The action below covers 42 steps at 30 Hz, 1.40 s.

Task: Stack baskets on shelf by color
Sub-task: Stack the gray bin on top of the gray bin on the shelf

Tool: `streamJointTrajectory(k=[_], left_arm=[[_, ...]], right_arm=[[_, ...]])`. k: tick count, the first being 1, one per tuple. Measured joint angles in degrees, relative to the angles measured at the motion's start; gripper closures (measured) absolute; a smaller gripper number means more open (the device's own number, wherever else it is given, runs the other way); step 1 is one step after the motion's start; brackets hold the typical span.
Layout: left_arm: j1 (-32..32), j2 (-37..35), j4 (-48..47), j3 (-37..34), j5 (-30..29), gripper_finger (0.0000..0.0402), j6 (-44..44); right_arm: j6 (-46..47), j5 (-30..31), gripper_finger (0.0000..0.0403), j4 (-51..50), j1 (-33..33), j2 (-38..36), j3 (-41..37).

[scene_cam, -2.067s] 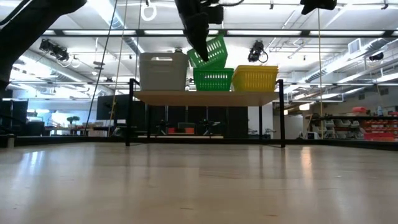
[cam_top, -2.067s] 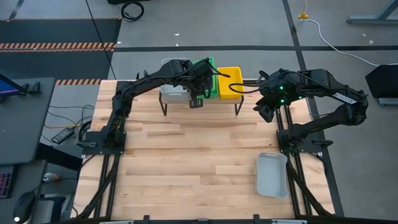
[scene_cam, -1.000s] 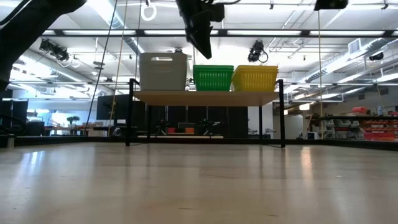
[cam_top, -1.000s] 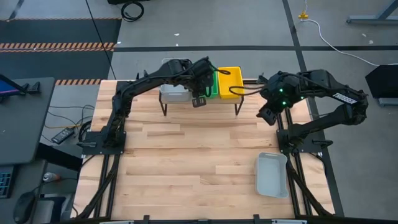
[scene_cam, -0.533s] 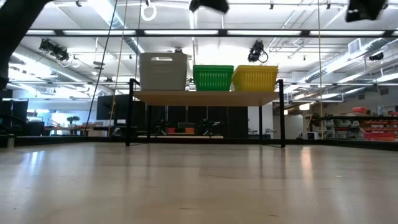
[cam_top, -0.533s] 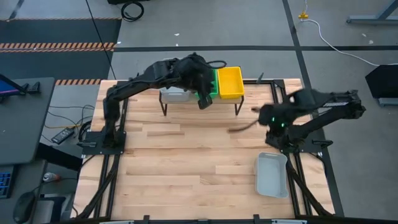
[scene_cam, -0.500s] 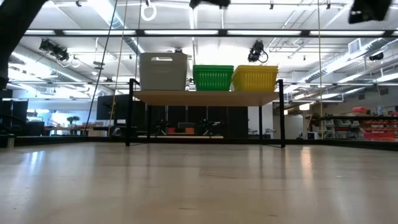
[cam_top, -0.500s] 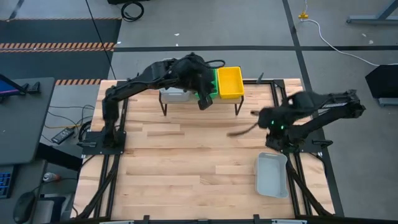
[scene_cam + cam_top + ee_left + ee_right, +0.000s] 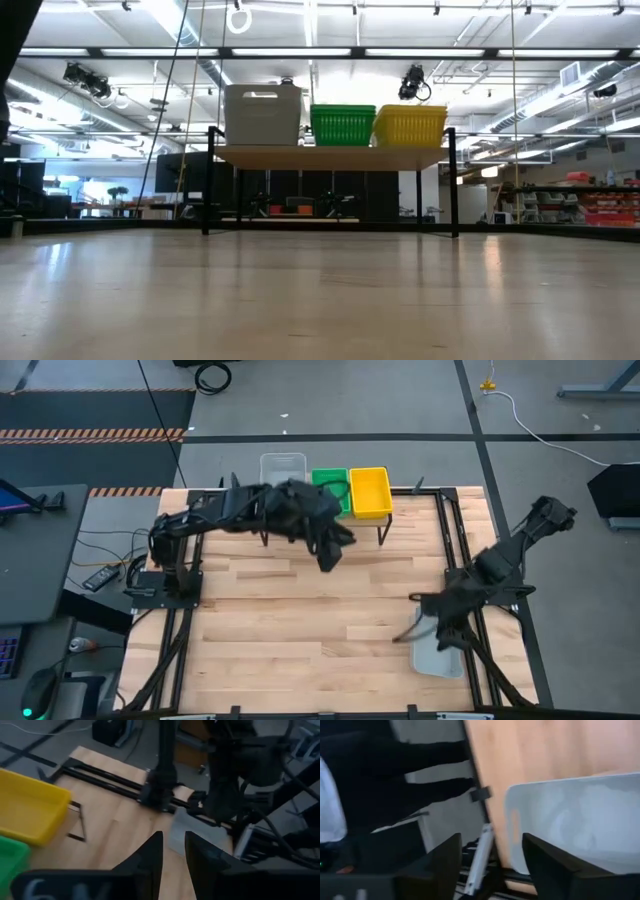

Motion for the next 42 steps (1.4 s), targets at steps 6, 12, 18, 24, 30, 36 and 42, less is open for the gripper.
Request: streamJointTrajectory(k=[6, 12, 18, 24, 30, 36, 42], left_arm=[[-7.3, 0.1, 0.1, 0.0, -8.5, 0.0319, -6.0], [-13.8, 0.0, 0.3, 0.0, -12.1, 0.0323, -11.1], [-19.2, -0.1, 0.3, 0.0, -13.2, 0.0324, -14.4], [-25.3, -0.1, 0.2, 0.0, -13.6, 0.0324, -19.9], [-32.1, -0.1, 0.1, 0.0, -19.1, 0.0324, -21.7], [-36.1, -0.1, 0.1, 0.0, -25.6, 0.0324, -21.8], [-36.9, -0.1, -0.6, 0.0, -26.9, 0.0324, -21.8]], right_arm=[[5.4, 6.4, 0.0126, 10.2, 11.0, 3.1, -6.3], [6.0, 8.3, 0.0093, 16.3, 17.5, 9.6, -9.6], [6.2, 9.3, 0.0095, 20.3, 19.0, 16.7, -9.6], [10.3, 8.8, 0.0108, 27.5, 19.0, 25.7, -9.6], [10.1, 7.4, 0.0134, 27.2, 17.2, 32.3, -9.6], [0.8, 7.4, 0.0199, 26.8, 12.9, 36.6, -6.8], [-13.0, 8.6, 0.0328, 22.0, 8.5, 39.1, -0.7]])
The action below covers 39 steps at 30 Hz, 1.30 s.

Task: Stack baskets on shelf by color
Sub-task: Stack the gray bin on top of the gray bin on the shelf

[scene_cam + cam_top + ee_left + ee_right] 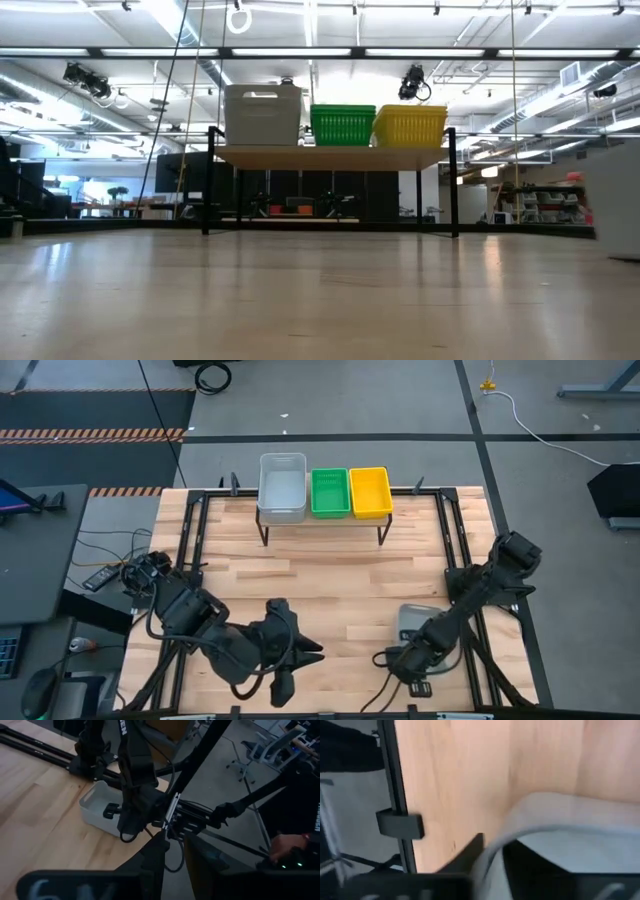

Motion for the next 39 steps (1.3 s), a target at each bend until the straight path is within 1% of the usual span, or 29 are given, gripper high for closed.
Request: streamJointTrajectory(k=[2, 3, 4, 7, 9, 11, 13, 16, 19, 23, 28, 33, 39], left_arm=[[0.1, 0.0, -0.5, 0.0, -0.1, 0.0324, -0.8], [0.2, 0.0, -1.1, 0.0, -0.2, 0.0324, -1.4], [0.4, 0.0, -2.1, 0.0, -0.6, 0.0324, -2.3], [0.3, -0.6, -8.3, -0.1, -4.1, 0.0326, -5.8], [0.1, -1.4, -12.3, -0.1, -7.4, 0.0332, -8.6], [-0.3, -2.4, -14.9, -0.1, -9.6, 0.0339, -10.0], [-0.7, -3.5, -15.1, 0.0, -10.3, 0.0347, -9.0], [-1.4, -5.1, -15.2, 0.0, -11.2, 0.0357, -6.5], [-1.4, -6.5, -16.2, 0.0, -13.8, 0.0364, -5.2], [-1.2, -8.7, -19.9, 0.0, -17.4, 0.0373, -5.1], [0.0, -10.9, -23.9, 0.0, -19.7, 0.0381, -5.4], [1.8, -13.3, -27.7, 0.0, -21.8, 0.0383, -5.5], [5.8, -14.0, -28.6, 0.0, -23.2, 0.0376, -4.3]], right_arm=[[-4.4, 1.0, 0.0375, -3.1, -1.8, 0.4, 2.7], [-6.8, 1.6, 0.0386, -5.1, -2.7, 0.4, 4.3], [-9.6, 2.8, 0.0389, -6.7, -3.6, 0.4, 5.7], [-17.7, 7.2, 0.0381, -11.4, -7.0, 0.6, 11.0], [-23.4, 8.9, 0.0385, -14.0, -9.5, 0.6, 14.7], [-28.2, 9.5, 0.0393, -14.1, -12.3, 0.6, 17.8], [-31.6, 9.5, 0.0394, -15.1, -15.1, 0.6, 20.9], [-36.3, 11.4, 0.039, -15.2, -19.3, 0.6, 24.9], [-42.6, 11.8, 0.0392, -15.4, -23.0, 0.6, 29.1], [-50.2, 11.9, 0.0393, -15.5, -26.7, 0.6, 35.2], [-60.3, 13.0, 0.0393, -15.5, -30.2, 0.5, 43.0], [-66.7, 14.8, 0.0393, -13.7, -34.8, 0.5, 48.4], [-69.7, 15.2, 0.0393, -7.1, -42.1, 0.5, 49.3]])
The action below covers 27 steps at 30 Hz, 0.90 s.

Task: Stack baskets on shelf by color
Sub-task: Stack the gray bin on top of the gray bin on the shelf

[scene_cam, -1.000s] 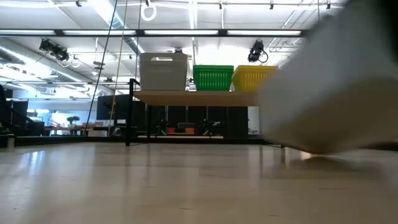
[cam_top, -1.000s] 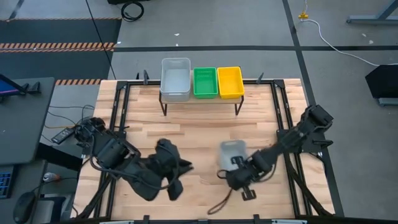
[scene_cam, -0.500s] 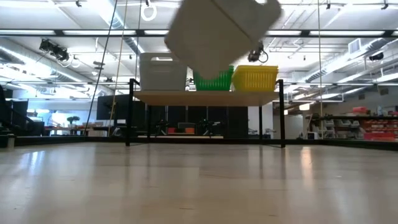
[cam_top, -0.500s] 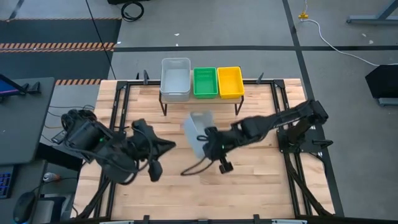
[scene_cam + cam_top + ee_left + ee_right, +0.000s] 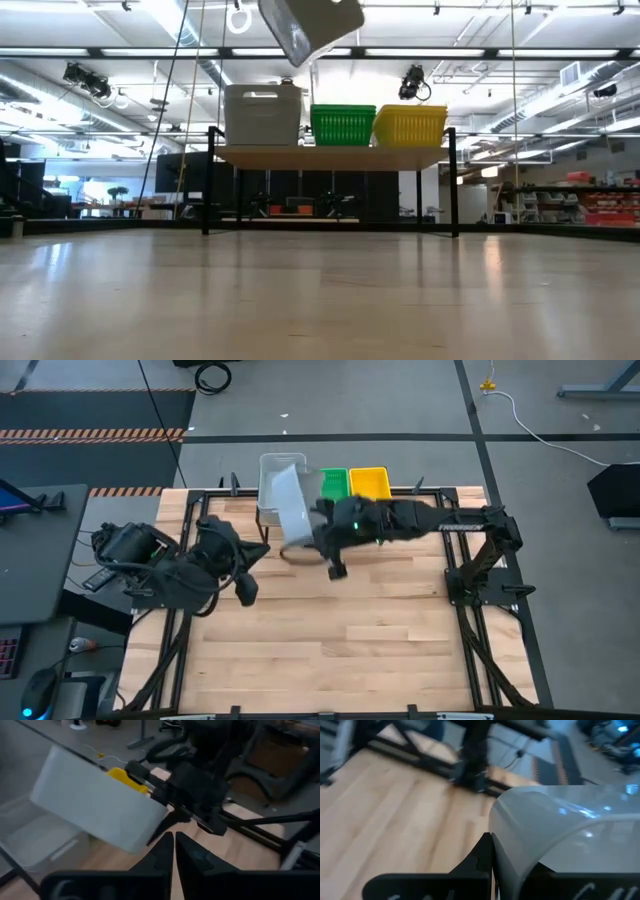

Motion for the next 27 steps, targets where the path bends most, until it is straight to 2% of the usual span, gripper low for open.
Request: streamJointTrajectory(k=[8, 13, 16, 22, 27], left_arm=[[6.4, 0.0, -1.3, 0.0, 1.0, 0.0368, 8.1], [12.7, -1.4, -3.3, 0.0, 8.1, 0.0354, 13.8], [16.0, -3.4, -3.2, 0.0, 10.9, 0.0341, 17.8], [21.6, -7.6, 0.3, 0.0, 16.8, 0.0316, 23.9], [25.0, -9.3, 3.9, 0.1, 22.2, 0.0302, 25.6]], right_arm=[[0.0, -0.5, 0.0393, 9.2, -9.2, 0.1, 0.0], [0.0, -3.9, 0.0393, 16.1, -12.9, 0.7, -0.1], [0.1, -5.7, 0.0393, 16.7, -14.2, 1.5, -0.2], [0.2, -6.3, 0.0392, 18.9, -14.7, 4.8, -0.2], [0.4, -6.4, 0.0392, 19.7, -14.7, 5.9, -0.1]])
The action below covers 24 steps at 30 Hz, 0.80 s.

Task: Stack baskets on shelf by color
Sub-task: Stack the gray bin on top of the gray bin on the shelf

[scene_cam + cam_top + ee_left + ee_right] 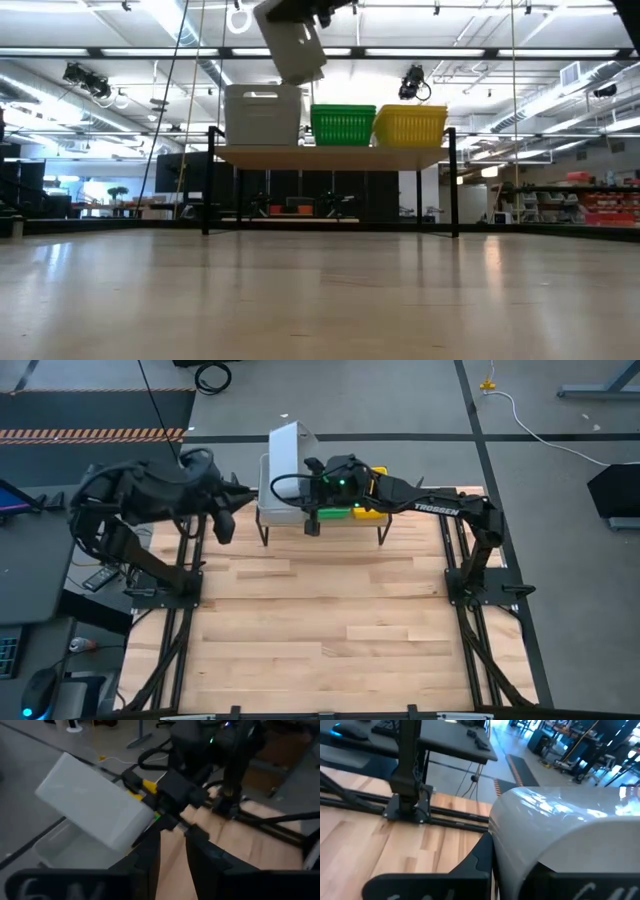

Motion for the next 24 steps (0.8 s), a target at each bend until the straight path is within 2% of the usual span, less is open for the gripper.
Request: streamJointTrajectory(k=[4, 12, 24], left_arm=[[1.2, 0.0, 1.4, -0.1, 2.6, 0.0299, 0.2], [1.2, 0.2, 5.5, -2.3, 3.0, 0.0298, -0.2], [0.5, 0.9, 5.9, -2.4, 3.0, 0.0299, -1.2]], right_arm=[[-0.3, 0.1, 0.0392, 1.0, -0.6, 0.3, 0.2], [-0.3, -0.2, 0.0388, -0.3, -2.3, 1.9, 0.1], [-0.4, -1.3, 0.0385, 0.9, -2.8, 2.6, 0.1]])
